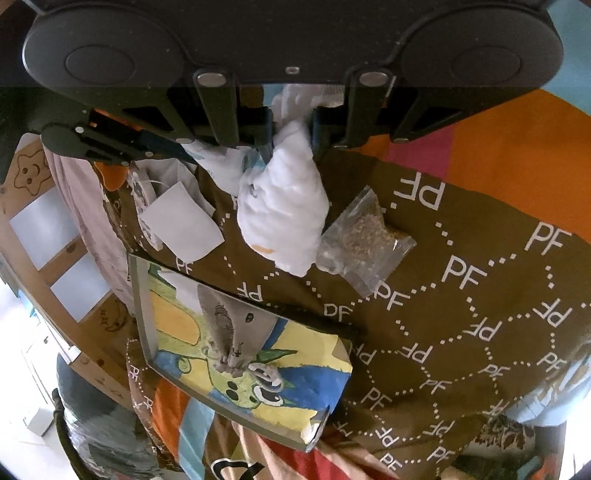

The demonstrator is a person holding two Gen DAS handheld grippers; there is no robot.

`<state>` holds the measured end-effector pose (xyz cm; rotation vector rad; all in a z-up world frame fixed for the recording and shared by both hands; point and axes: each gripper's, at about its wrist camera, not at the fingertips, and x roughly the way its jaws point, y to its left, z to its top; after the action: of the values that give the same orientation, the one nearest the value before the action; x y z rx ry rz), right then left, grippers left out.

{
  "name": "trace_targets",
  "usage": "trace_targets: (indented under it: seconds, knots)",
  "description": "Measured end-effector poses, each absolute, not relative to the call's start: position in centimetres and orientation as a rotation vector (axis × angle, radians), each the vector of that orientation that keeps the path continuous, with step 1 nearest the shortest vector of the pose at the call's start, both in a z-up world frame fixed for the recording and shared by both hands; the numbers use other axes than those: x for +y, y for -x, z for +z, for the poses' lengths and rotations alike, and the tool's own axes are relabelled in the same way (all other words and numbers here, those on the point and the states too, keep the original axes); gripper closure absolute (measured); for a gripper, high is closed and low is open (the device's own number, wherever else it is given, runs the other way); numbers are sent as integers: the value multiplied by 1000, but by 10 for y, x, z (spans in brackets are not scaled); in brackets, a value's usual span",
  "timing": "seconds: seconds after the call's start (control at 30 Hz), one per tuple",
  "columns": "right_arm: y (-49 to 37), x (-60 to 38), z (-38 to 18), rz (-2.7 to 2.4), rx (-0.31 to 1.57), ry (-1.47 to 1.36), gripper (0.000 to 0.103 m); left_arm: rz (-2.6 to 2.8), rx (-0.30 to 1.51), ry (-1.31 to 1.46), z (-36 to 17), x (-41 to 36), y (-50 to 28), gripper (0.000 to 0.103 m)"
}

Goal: Organize soft objects
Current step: 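Carry the white sock and wet-wipe packet into the tray with both grippers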

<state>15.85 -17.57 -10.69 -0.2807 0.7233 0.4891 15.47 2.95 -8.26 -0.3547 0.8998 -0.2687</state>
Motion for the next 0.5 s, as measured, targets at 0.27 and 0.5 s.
trace_targets:
  seconds: [0.27,0.5]
  knots:
    - [-137,-178,-88,465,675,281,88,-268,850,365,-66,31,-133,85]
    - [-123,-206,-59,386,583,208,87,-267,752,344,-41,28,-109,85]
